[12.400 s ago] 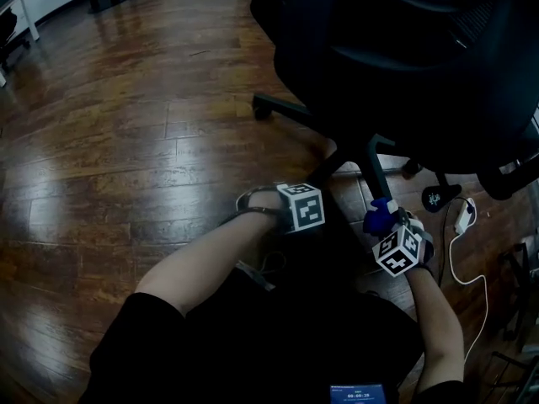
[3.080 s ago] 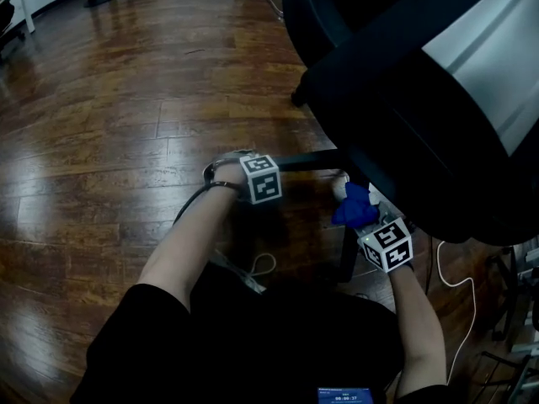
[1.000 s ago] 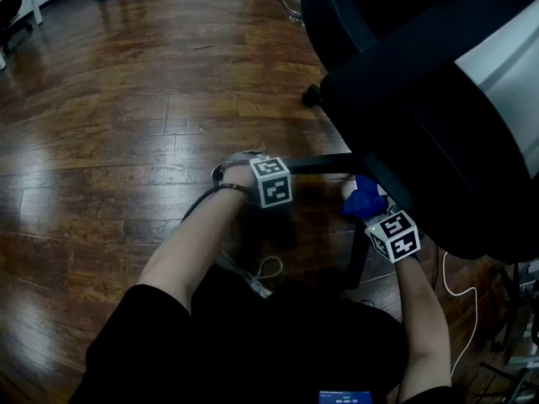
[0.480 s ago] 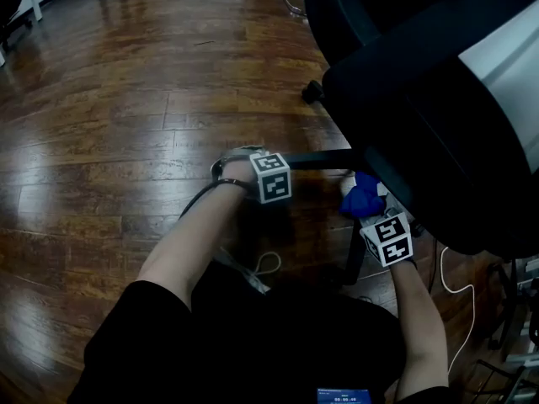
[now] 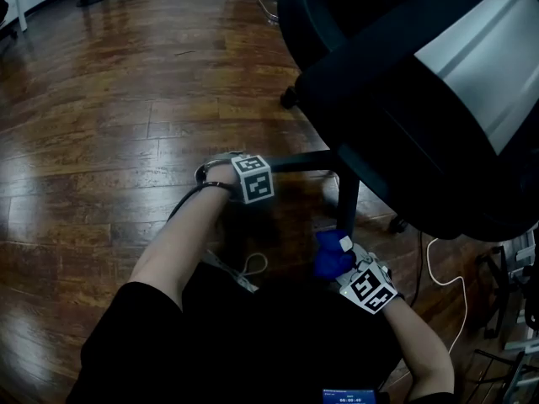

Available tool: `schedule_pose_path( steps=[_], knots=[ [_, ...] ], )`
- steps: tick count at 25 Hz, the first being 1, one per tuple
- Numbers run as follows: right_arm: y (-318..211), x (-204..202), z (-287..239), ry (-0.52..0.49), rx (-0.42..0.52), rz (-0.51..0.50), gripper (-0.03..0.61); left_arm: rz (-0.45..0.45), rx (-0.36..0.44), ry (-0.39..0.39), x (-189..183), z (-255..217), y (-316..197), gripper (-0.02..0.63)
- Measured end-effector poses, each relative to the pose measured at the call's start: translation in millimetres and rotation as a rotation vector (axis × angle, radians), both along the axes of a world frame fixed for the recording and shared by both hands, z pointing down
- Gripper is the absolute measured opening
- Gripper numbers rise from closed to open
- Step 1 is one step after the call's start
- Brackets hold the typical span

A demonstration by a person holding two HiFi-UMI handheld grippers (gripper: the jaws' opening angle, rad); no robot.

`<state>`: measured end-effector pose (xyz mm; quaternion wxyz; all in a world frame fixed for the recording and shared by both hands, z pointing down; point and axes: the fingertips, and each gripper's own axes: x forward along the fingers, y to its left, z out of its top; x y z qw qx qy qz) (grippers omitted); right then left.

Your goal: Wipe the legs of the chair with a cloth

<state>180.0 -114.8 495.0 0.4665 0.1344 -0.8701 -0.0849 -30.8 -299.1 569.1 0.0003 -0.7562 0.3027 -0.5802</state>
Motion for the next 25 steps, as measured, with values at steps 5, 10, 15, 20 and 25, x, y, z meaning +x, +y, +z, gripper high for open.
schedule_pose_path(
  steps=[5,10,15,20,25],
  knots=[
    [-25.0,-2.0,-5.4,-0.008,0.007,0.012,0.081,0.005,0.011,-0.001,0.9,-1.7,-2.3,0.061],
    [-117.9,-8.7,-33.4,-0.116,0.123,0.172,0.08,0.008,0.024,-0.015,0.4,-1.5,-3.0,0.061],
    [-192.8,-18.5,-54.1,-0.101,0.246,0.312,0.081,0.014,0.04,-0.021,0.6,-1.6,-3.6,0.061],
    [-195.9,-20.1,-57.8,-0.114,0.295,0.337,0.081,0.006,0.038,-0.03,-1.0,-2.4,-3.9,0.061],
    [-136.5,-19.0,-37.8,-0.057,0.215,0.21,0.083,0.002,0.028,-0.027,-1.6,-1.4,-3.0,0.061]
  ],
)
